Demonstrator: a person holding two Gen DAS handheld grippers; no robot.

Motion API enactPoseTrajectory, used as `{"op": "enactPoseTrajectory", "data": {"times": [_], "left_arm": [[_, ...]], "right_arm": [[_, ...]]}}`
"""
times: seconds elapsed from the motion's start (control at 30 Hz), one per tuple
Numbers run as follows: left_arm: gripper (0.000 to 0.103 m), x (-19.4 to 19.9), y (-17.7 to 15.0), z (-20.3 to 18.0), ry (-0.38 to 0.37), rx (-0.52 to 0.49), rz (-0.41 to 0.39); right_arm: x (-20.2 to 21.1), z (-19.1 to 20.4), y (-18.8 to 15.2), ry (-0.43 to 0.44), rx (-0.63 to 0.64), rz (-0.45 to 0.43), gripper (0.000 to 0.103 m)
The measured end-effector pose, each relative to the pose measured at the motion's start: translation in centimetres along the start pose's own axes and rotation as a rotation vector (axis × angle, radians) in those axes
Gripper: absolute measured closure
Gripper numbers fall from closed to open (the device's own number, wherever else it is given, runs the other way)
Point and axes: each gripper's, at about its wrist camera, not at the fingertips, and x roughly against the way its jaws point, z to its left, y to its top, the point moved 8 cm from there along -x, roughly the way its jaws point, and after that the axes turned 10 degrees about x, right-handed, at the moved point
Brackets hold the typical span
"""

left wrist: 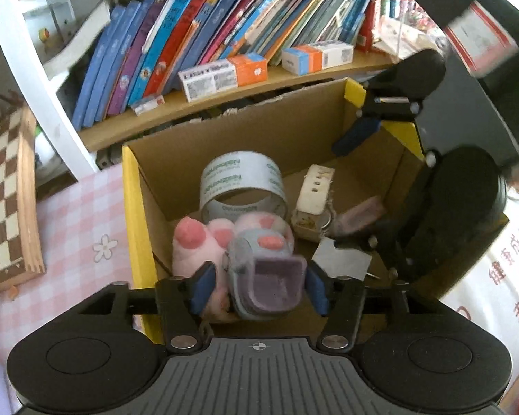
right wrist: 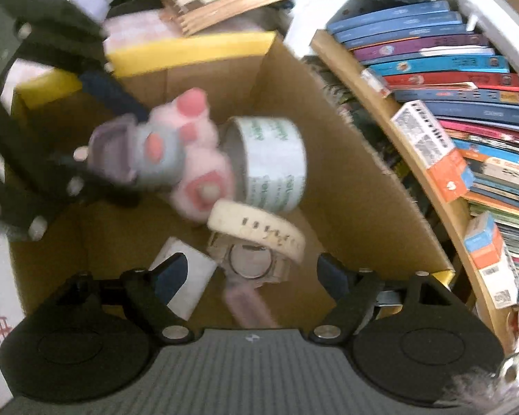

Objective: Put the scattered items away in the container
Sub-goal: 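Open both tools to drop the toy car and pink pen into the box, then withdraw both tools from the box and hold them above the table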

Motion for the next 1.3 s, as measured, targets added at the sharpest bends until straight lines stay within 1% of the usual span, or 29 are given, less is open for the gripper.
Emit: {"op": "enactPoseTrajectory", "data": {"times": [0.07,0.17,0.37,0.5,0.6,0.67,0.8,0.93,1.03,1.3], "left_arm": [[0.033,1.0,0.2,-0.2,0.008,-0.014,-0.037],[0.028,2.8,0.7,-0.4,0.020,-0.020,-0.100],[0.018,7.5,1.3,-0.2,0.028,0.020,-0.240],[0.016,10.6,1.4,0.0,0.035,0.052,-0.328],[0.013,12.7,0.7,-0.1,0.046,0.076,-0.382],[0.011,14.1,0.2,-0.1,0.053,0.088,-0.414],[0.007,16.1,-1.6,-0.6,0.068,0.077,-0.445],[0.006,17.5,-3.6,-1.1,0.074,0.065,-0.450],[0.006,18.5,-5.2,-1.6,0.070,0.061,-0.449],[0.005,20.0,-9.8,-2.6,0.082,0.032,-0.434]], "right_arm": [[1.2,-0.4,0.2,-0.014,-0.029,-0.026,0.021],[3.4,-1.0,0.6,-0.040,-0.067,-0.069,0.021],[8.3,-1.4,1.3,-0.111,-0.162,-0.182,0.020],[11.9,-0.4,1.3,-0.145,-0.246,-0.262,0.019],[14.7,0.2,1.2,-0.169,-0.308,-0.322,0.019],[15.9,0.8,0.9,-0.183,-0.350,-0.345,0.019],[18.5,2.5,0.0,-0.233,-0.425,-0.389,0.019],[20.3,4.3,-1.3,-0.274,-0.507,-0.415,0.019],[21.1,5.9,-2.4,-0.311,-0.546,-0.416,0.018],[21.6,11.6,-5.5,-0.381,-0.597,-0.367,0.017]]}}
